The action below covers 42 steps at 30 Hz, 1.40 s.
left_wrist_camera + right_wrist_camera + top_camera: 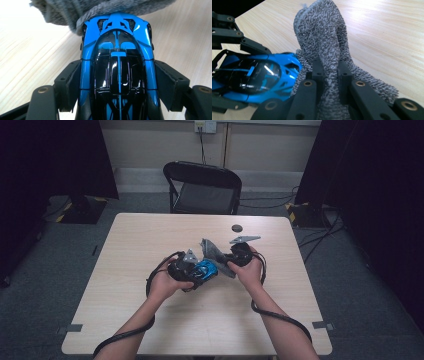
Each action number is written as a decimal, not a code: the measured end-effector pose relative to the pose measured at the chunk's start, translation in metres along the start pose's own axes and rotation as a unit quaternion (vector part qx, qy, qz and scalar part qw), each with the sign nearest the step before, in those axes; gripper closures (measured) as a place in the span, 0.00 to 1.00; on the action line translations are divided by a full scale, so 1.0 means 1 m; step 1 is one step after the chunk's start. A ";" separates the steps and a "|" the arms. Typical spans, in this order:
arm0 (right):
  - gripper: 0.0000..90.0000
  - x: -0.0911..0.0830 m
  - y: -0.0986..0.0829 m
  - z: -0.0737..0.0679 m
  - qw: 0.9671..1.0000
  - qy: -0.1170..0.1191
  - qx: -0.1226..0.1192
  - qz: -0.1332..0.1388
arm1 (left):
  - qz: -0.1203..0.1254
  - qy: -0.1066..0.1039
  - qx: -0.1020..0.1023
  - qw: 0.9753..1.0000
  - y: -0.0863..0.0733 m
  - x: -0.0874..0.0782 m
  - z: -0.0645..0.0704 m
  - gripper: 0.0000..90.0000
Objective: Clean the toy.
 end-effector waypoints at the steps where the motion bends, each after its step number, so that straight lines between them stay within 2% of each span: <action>1: 0.90 0.000 0.000 0.000 1.000 0.002 0.000 0.001 | 0.002 0.003 -0.003 1.000 0.000 0.000 -0.001 0.31; 18: 0.90 -0.006 -0.010 -0.005 1.000 0.012 0.004 0.004 | 0.000 0.030 -0.029 0.999 -0.006 -0.009 -0.026 0.31; 26: 0.90 -0.008 -0.020 -0.010 1.000 0.029 0.008 -0.001 | 0.000 0.040 -0.040 0.998 -0.008 -0.012 -0.036 0.31; 30: 0.90 -0.008 -0.023 -0.013 0.999 0.037 0.005 -0.004 | -0.003 0.044 -0.042 0.998 -0.009 -0.013 -0.039 0.31; 34: 0.90 -0.009 -0.029 -0.016 0.999 0.039 -0.007 -0.017 | 0.002 0.049 -0.050 0.998 -0.010 -0.016 -0.043 0.31; 36: 0.90 -0.010 -0.031 -0.015 0.999 0.037 -0.013 -0.020 | 0.002 0.049 -0.049 0.998 -0.009 -0.018 -0.045 0.31; 39: 0.90 -0.013 -0.030 -0.010 1.000 0.026 -0.007 -0.015 | 0.003 0.052 -0.049 0.997 -0.007 -0.022 -0.047 0.31; 42: 0.90 -0.018 -0.029 0.004 1.000 -0.001 0.004 -0.012 | 0.009 0.052 -0.047 0.997 -0.003 -0.027 -0.046 0.31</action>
Point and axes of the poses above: each handheld gripper's, and its own axes: x roughly forward along the jaws, y roughly out of its top, z roughly to its right, the point moved 9 cm from there along x, roughly forward along the jaws, and after that the axes turned 1 degree about z, right-handed, at the moved point
